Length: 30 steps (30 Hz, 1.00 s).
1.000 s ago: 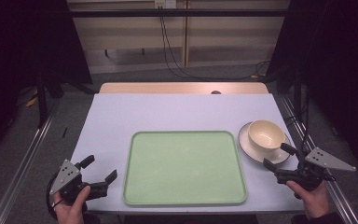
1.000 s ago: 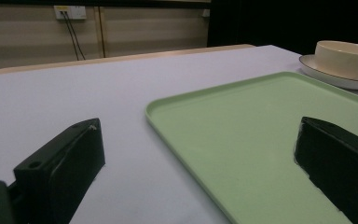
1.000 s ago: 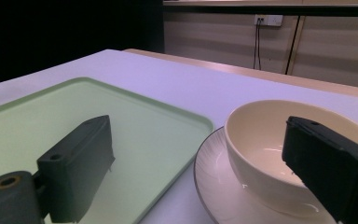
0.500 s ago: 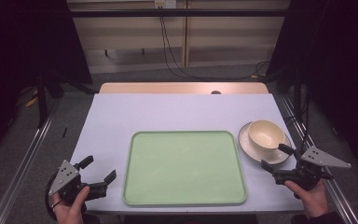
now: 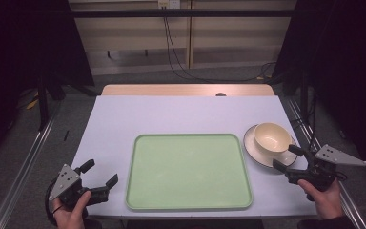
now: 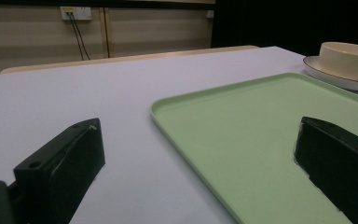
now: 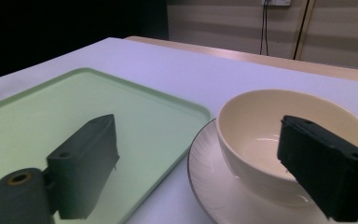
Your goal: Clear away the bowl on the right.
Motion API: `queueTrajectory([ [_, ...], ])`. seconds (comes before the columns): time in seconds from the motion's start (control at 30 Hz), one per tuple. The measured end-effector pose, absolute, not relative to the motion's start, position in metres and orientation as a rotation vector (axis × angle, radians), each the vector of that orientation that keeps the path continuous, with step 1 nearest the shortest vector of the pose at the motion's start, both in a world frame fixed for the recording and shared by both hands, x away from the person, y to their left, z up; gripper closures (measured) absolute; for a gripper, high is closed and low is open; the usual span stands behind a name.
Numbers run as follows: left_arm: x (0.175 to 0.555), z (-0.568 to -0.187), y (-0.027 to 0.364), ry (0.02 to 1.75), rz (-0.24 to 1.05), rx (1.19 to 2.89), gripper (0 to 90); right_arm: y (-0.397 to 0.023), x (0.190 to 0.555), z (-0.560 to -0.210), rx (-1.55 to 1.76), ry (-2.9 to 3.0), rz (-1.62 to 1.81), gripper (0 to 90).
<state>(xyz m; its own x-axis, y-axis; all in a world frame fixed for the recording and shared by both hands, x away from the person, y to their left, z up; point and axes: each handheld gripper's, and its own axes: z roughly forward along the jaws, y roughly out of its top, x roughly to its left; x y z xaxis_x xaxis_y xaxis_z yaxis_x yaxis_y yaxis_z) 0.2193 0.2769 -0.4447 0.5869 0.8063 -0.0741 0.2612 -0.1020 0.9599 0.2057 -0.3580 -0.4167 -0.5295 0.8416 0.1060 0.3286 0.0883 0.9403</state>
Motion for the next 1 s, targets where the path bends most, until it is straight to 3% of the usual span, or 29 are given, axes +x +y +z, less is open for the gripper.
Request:
queueTrajectory([
  [0.23, 0.22, -0.445, 0.277, 0.901, 0.581, 1.655, 1.7, -0.36, 0.213, -0.414, 1.191, 1.994, 1.405, 13.6],
  [0.33, 0.22, -0.445, 0.277, 0.903, 0.583, 1.654, 1.7, -0.364, 0.213, -0.412, 1.196, 2.0, 1.388, 19.3],
  [0.67, 0.22, -0.445, 0.276, 0.912, 0.578, 1.64, 1.7, -0.378, 0.218, -0.409, 1.217, 1.907, 1.33, 14.6],
  [1.0, 0.22, -0.446, 0.277, 0.918, 0.578, 1.641, 1.7, -0.392, 0.228, -0.405, 1.272, 1.916, 1.333, 18.4],
])
